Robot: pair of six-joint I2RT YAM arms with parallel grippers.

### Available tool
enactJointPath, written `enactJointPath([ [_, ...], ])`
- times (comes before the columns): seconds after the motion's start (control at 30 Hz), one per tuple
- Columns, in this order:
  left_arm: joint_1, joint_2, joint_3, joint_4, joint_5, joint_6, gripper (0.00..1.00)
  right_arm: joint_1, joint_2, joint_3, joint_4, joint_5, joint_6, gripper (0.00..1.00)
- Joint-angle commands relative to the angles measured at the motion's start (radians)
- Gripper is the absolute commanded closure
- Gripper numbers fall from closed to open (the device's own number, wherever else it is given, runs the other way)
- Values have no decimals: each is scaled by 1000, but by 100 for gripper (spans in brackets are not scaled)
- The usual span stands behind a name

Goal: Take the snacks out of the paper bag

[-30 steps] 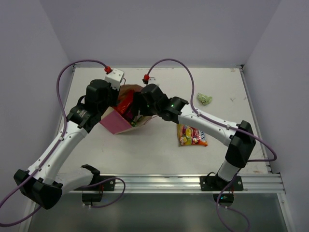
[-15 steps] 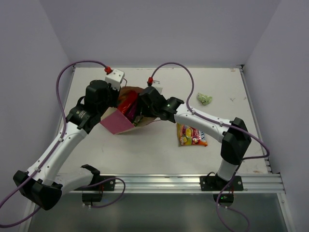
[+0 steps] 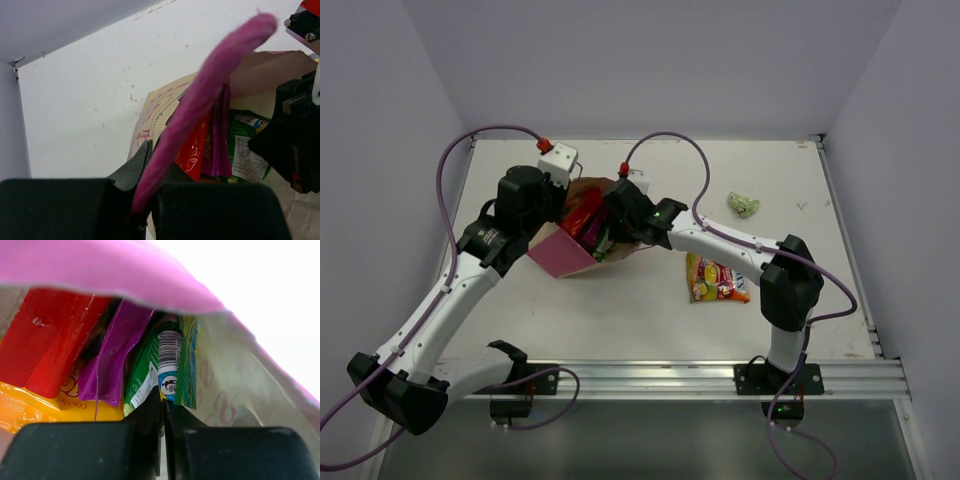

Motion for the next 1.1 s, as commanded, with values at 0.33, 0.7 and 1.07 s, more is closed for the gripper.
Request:
enactJointPath([
  [0.33, 1, -29, 33, 71, -49, 8, 100, -5, -264, 106, 94, -44, -192, 100],
  [0.7, 1, -25, 29, 74, -69, 17, 100, -122, -570, 52, 220, -152, -285, 100],
  [1.07, 1, -23, 23, 75, -55, 17, 100, -510, -568, -110, 296, -276, -271, 100],
])
